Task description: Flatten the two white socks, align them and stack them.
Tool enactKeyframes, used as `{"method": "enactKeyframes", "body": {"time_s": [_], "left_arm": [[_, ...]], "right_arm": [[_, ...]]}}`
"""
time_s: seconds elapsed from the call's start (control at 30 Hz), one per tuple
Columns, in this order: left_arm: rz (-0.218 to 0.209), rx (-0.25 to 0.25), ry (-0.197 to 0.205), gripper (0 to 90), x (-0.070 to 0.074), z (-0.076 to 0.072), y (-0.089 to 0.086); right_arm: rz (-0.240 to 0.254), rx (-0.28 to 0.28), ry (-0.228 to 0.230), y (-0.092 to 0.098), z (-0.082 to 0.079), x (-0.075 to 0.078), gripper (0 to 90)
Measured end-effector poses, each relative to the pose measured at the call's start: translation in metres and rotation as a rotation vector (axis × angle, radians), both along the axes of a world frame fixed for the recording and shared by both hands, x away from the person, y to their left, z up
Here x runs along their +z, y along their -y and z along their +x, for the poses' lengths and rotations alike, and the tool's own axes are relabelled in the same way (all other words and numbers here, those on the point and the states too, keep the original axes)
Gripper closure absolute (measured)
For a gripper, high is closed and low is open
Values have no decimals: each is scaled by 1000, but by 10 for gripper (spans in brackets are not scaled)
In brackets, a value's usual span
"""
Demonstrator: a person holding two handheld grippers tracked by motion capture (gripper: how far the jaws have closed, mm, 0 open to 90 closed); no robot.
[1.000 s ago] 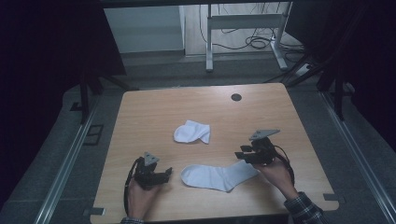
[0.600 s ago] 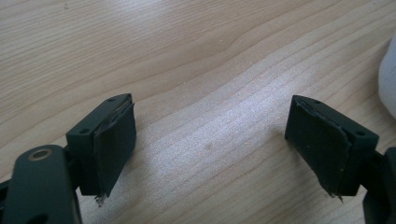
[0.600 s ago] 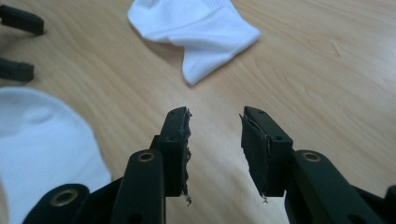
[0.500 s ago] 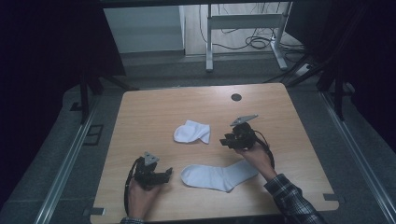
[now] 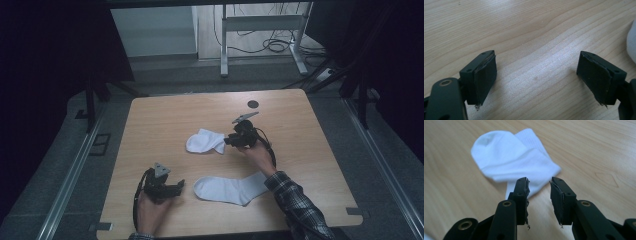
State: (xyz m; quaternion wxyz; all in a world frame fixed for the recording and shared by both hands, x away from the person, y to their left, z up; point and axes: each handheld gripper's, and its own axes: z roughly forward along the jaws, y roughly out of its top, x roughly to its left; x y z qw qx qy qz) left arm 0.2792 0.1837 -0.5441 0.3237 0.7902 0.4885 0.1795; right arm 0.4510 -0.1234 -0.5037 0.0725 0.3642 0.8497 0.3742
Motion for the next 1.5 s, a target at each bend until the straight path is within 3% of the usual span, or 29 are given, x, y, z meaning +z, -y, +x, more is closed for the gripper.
{"method": "enactKeyframes", "body": {"time_s": [0.27,0.4,0.47,0.6,0.73,0.93,1.27,1.37,1.47,1.5], "left_arm": [[0,0,0,164,0,0,0],[0,0,0,165,0,0,0],[0,0,0,164,0,0,0],[0,0,0,165,0,0,0],[0,0,0,164,0,0,0],[2,0,0,165,0,0,0],[1,-1,0,164,0,0,0],[1,2,1,164,0,0,0],[1,2,1,164,0,0,0],[1,3,0,165,0,0,0]], "right_arm": [[-20,-46,-6,-17,24,-12,629],[-47,-49,-11,-24,27,-19,602],[-88,-41,-6,-30,26,-25,596],[-49,-52,-39,-29,24,-26,817],[-81,-50,-11,-28,20,-22,848],[-74,-71,39,-9,16,3,850],[-108,-124,171,41,-3,75,854],[-118,-107,198,46,-14,94,854],[-131,-77,183,43,-19,98,853],[-161,-40,171,33,-26,93,851]]}}
